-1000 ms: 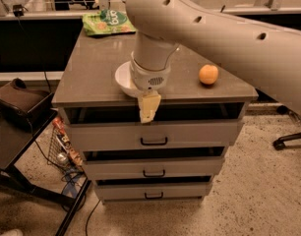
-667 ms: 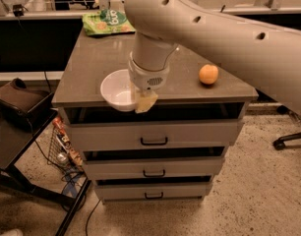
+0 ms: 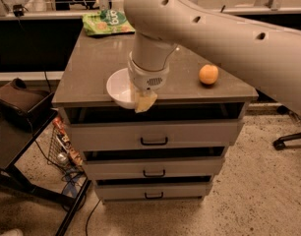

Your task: Move white bowl near green rice chip bag

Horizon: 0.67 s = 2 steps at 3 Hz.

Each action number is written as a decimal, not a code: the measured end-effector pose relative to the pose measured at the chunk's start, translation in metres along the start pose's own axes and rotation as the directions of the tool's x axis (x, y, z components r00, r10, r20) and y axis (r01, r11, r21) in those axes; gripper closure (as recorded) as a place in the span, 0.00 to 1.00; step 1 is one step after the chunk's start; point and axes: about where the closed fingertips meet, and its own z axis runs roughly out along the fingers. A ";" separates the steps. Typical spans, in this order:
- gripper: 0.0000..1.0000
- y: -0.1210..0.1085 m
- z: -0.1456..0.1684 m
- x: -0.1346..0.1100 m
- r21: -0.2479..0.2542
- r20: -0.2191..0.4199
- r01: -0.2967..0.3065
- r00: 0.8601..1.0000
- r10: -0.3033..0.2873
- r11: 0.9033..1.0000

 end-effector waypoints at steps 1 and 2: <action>1.00 0.000 0.000 0.000 0.000 0.000 0.000 1.000 0.000 1.000; 1.00 -0.004 -0.020 0.005 0.064 -0.003 -0.012 1.000 0.012 0.998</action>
Offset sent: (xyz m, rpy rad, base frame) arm 0.0099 -0.0185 0.0481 0.0524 -0.1383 -0.0559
